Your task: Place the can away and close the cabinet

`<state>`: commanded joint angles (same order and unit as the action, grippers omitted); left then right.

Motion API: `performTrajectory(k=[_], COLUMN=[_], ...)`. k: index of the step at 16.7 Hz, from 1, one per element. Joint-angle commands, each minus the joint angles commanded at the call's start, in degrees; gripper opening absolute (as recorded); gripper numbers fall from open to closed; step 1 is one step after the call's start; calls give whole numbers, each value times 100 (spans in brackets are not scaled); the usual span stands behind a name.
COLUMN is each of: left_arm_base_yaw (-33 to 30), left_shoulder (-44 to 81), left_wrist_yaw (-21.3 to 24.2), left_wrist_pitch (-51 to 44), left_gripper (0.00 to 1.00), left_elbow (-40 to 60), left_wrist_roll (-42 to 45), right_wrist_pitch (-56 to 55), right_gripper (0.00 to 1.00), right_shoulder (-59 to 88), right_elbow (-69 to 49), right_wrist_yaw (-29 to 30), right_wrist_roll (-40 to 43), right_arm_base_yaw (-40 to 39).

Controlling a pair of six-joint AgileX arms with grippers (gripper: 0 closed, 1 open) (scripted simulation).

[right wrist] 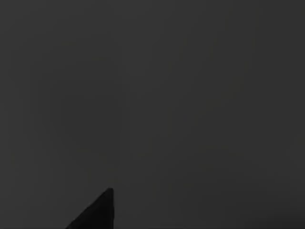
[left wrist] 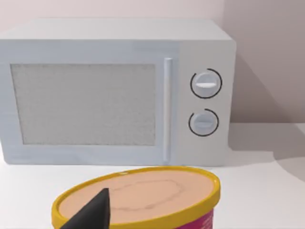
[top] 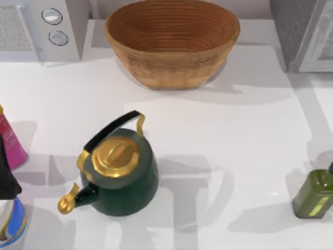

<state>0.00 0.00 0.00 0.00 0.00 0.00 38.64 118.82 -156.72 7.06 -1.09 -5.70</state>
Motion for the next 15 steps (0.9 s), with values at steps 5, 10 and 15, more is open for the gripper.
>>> performTrajectory(k=[5, 10, 15], left_arm_base_yaw=[0, 0, 0], left_shoulder=[0, 0, 0], left_wrist_yaw=[0, 0, 0], left_wrist_pitch=[0, 0, 0], left_gripper=[100, 100, 100], left_elbow=[0, 0, 0], left_wrist_roll=[0, 0, 0], right_wrist_pitch=[-156, -734, -1674], right_gripper=[100, 100, 100], right_shoulder=[-775, -2635, -5463], right_elbow=[1170, 3836, 7840], right_wrist_yaw=[-31, -138, -315], right_wrist_roll=[68, 97, 82], right_arm_base_yaw=[73, 175, 275])
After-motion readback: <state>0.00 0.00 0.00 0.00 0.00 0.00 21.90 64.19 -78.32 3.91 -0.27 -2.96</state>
